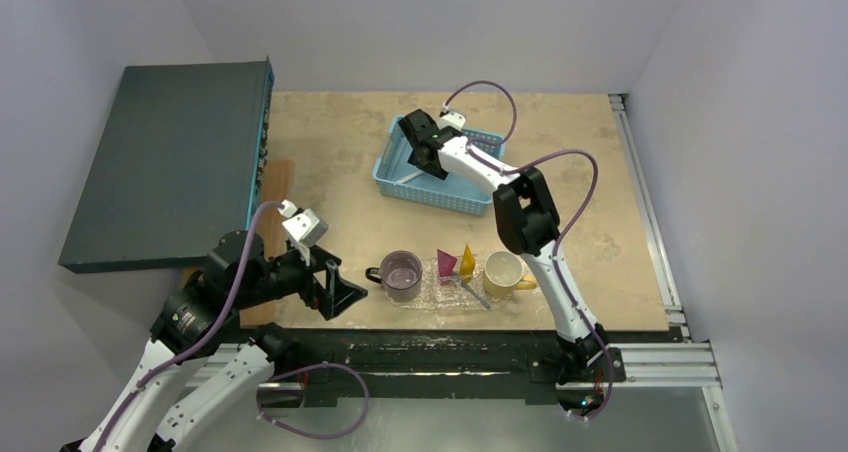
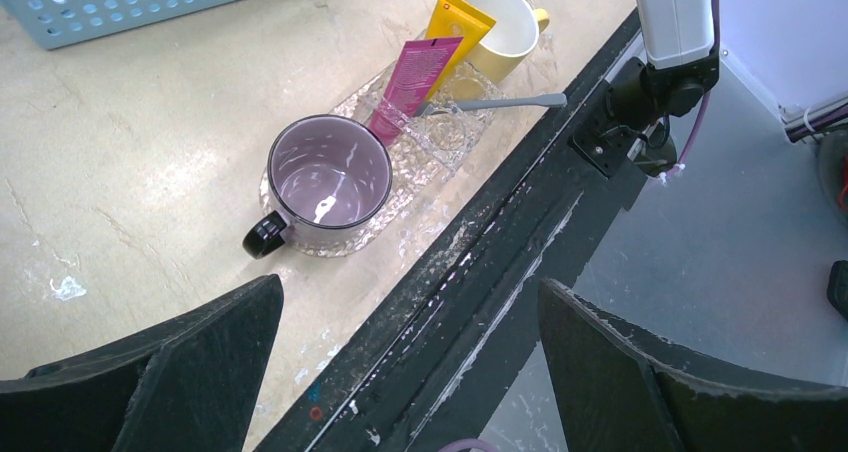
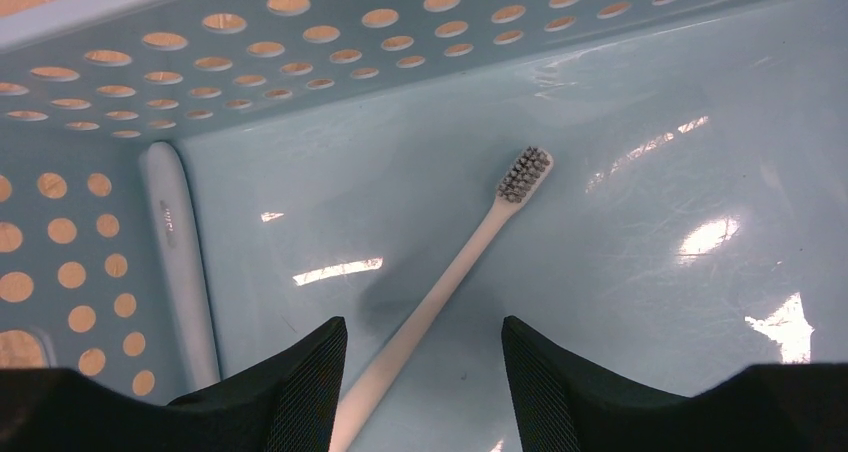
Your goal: Prepare toiletry sets of a toothbrush and toothpaste on the tray
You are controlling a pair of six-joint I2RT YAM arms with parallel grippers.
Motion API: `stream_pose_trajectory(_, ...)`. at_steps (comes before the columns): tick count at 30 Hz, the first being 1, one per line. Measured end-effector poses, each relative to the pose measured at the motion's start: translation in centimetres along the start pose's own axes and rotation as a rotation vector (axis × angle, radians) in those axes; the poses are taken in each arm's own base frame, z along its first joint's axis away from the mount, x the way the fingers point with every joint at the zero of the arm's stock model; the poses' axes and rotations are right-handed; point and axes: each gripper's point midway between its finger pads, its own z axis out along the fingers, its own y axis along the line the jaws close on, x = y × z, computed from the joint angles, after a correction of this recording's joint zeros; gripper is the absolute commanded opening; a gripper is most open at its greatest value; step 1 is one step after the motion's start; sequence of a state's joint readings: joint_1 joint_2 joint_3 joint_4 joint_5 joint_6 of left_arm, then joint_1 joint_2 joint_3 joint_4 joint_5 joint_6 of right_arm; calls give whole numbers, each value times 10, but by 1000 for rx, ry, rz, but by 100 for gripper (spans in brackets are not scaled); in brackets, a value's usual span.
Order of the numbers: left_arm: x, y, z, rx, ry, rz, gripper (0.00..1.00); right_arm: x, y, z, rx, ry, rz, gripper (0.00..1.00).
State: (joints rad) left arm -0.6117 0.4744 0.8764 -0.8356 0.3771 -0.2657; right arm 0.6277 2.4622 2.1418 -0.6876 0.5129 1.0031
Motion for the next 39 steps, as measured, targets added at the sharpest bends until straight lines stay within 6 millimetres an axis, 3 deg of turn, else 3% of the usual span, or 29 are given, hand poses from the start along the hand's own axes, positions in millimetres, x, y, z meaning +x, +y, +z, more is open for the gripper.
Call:
stream_pose_trajectory(5, 0, 0, 0, 0, -1, 0, 98, -1, 1, 1, -2, -4, 2, 61)
stream_pose_trajectory(6, 0, 0, 0, 0, -1, 0, 98, -1, 2, 1, -2, -4, 2, 68)
stream_pose_trajectory(7, 0, 0, 0, 0, -1, 0, 98, -1, 2, 1, -2, -3, 2, 69)
stream_pose_trajectory(17, 0, 0, 0, -1, -2, 1, 98, 2, -11, 2, -2, 12, -279, 66)
stream_pose_trajectory(22, 0, 1, 0, -6, -3, 1, 98, 3, -13, 4, -2, 13, -315, 55)
stream_pose_trajectory(28, 0, 1, 0, -8, -3, 0, 98, 3, -14, 4, -9, 7, -315, 35)
stream_pose_trajectory(36, -1, 2, 0, -12, -4, 0, 98, 0, -15, 4, -22, 5, -283, 0)
stream_pose_trajectory(39, -1, 2, 0, -14, -4, 0, 98, -4, -16, 5, -33, 10, -253, 0)
